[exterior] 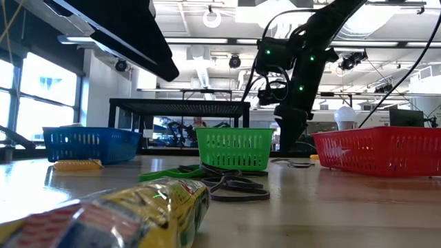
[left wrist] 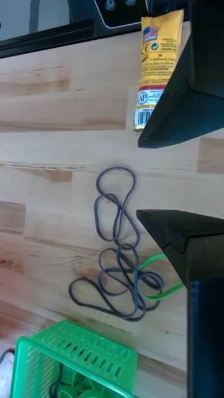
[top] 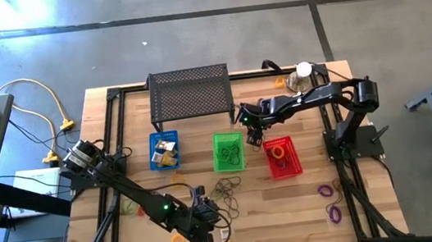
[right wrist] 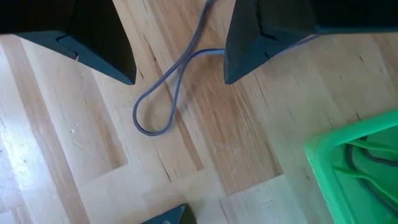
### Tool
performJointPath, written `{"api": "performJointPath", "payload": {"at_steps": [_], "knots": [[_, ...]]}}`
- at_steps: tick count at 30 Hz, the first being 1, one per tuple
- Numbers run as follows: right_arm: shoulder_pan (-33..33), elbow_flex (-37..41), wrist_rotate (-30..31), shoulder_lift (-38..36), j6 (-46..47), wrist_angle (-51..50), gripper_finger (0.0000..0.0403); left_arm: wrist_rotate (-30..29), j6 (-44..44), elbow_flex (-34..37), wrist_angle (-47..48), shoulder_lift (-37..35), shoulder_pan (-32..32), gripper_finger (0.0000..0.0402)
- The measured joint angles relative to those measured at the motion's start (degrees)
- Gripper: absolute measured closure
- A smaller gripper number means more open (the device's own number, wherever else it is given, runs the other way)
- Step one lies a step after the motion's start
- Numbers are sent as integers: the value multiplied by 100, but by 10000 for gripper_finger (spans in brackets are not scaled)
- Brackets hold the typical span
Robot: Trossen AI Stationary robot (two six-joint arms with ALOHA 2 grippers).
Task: Pick & Place Office Desk Supplies
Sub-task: Put the black rubber band into the green bin
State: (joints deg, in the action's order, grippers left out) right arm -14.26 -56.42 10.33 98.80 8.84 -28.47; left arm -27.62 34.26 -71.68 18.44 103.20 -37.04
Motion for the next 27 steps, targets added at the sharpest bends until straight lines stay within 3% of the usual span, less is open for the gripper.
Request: {"api": "performJointPath", "payload": {"at_steps": [27], "knots": [[-92, 281, 111, 4, -134, 475, 170, 4, 7, 0, 0, 0, 0, 236]]}}
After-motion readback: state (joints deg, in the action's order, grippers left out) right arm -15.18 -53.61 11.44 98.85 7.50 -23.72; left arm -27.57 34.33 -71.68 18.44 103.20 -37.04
